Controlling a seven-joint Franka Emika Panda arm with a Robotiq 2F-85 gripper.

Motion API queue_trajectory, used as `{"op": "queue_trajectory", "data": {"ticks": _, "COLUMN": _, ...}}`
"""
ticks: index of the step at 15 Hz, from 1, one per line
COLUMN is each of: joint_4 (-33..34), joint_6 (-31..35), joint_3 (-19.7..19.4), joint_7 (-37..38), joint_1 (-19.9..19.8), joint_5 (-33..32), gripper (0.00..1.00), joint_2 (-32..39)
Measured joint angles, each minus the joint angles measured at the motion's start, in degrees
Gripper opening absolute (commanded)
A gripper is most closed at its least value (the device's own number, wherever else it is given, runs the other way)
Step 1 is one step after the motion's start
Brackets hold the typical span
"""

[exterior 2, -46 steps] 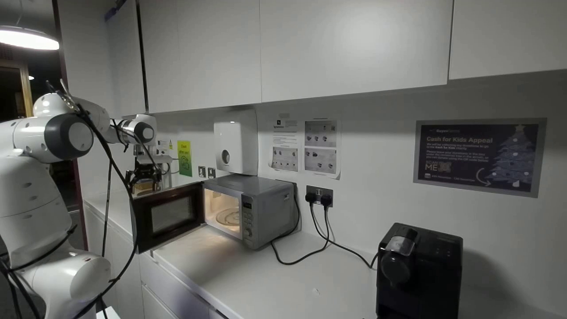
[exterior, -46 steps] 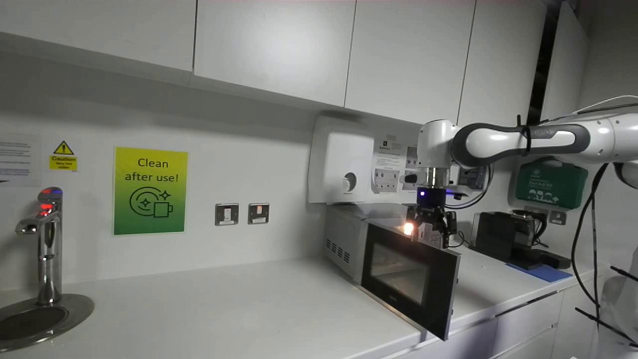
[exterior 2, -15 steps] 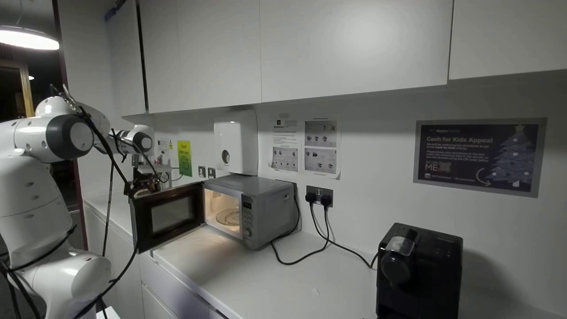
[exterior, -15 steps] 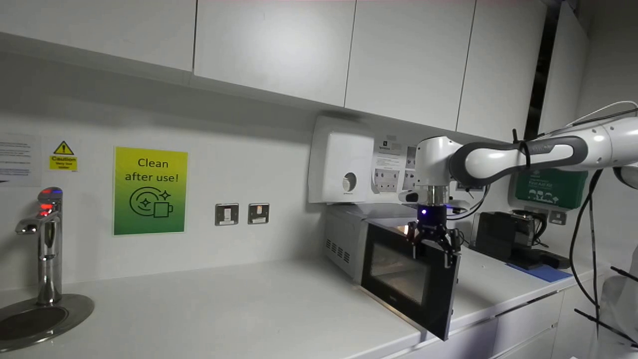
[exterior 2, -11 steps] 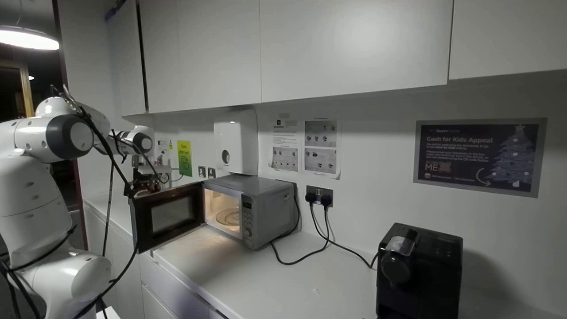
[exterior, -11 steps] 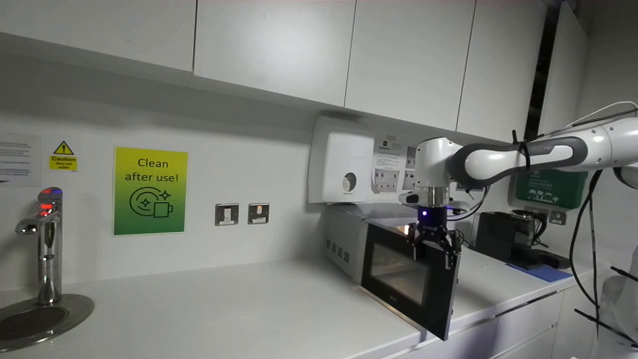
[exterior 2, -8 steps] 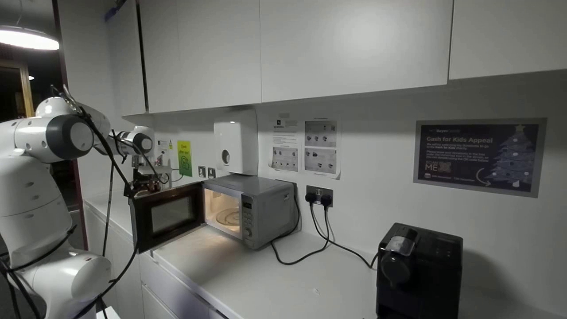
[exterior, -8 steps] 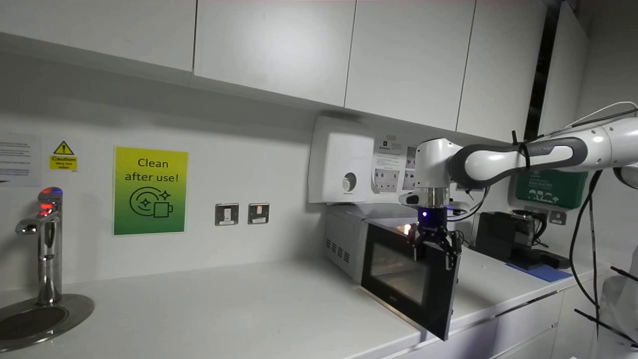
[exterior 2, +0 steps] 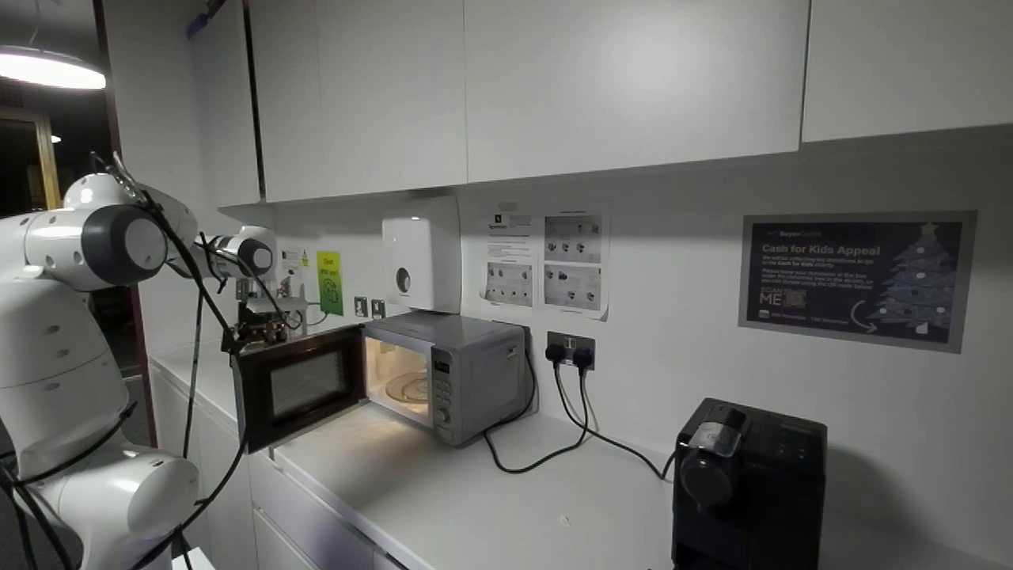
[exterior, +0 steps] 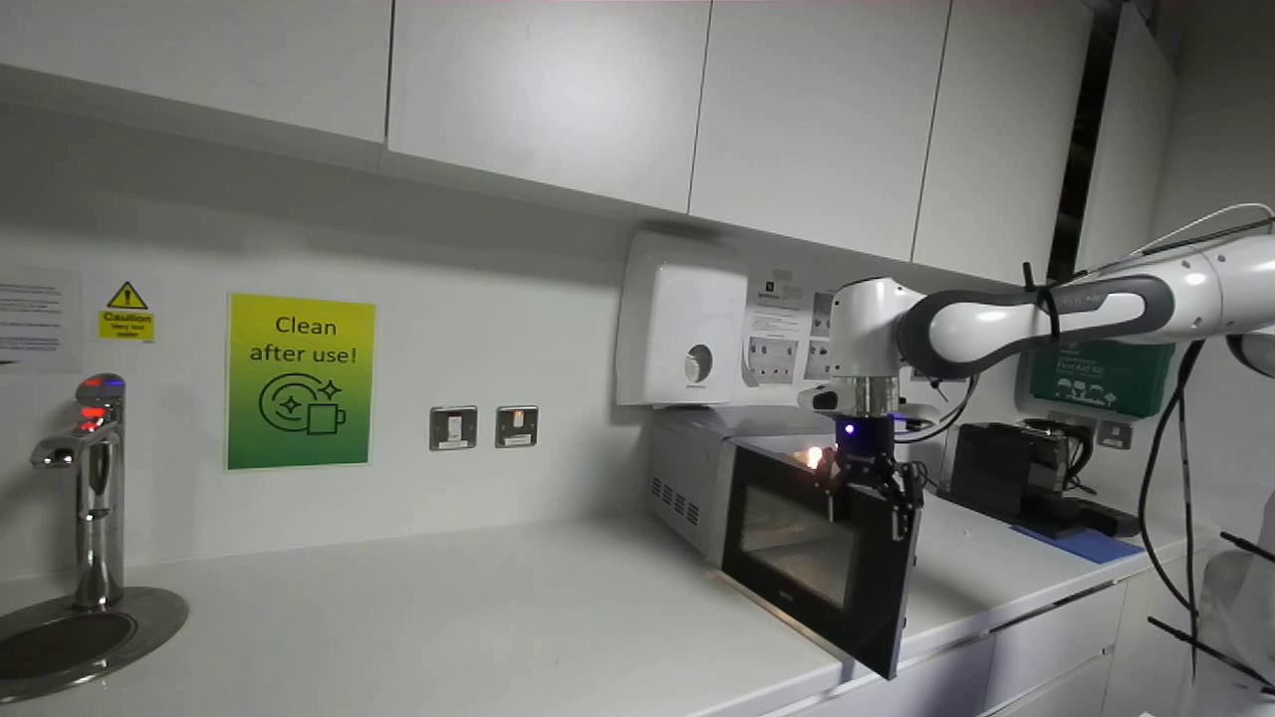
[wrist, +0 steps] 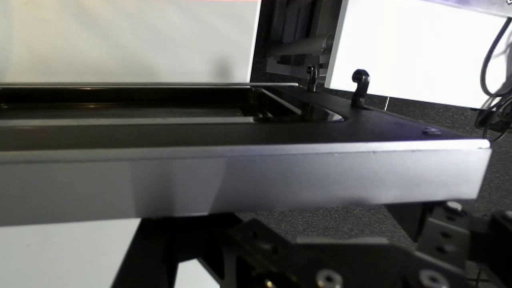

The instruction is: Close the microwave door fully

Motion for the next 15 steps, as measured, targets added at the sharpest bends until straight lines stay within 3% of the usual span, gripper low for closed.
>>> {"op": "queue_trajectory", "data": {"ticks": 15, "joint_4": -3.81, "joint_6": 0.00, "joint_3": -2.25, "joint_7": -0.52, "joint_1": -0.02, "joint_5": -0.19, "gripper": 1.00, "joint_2": -3.87}}
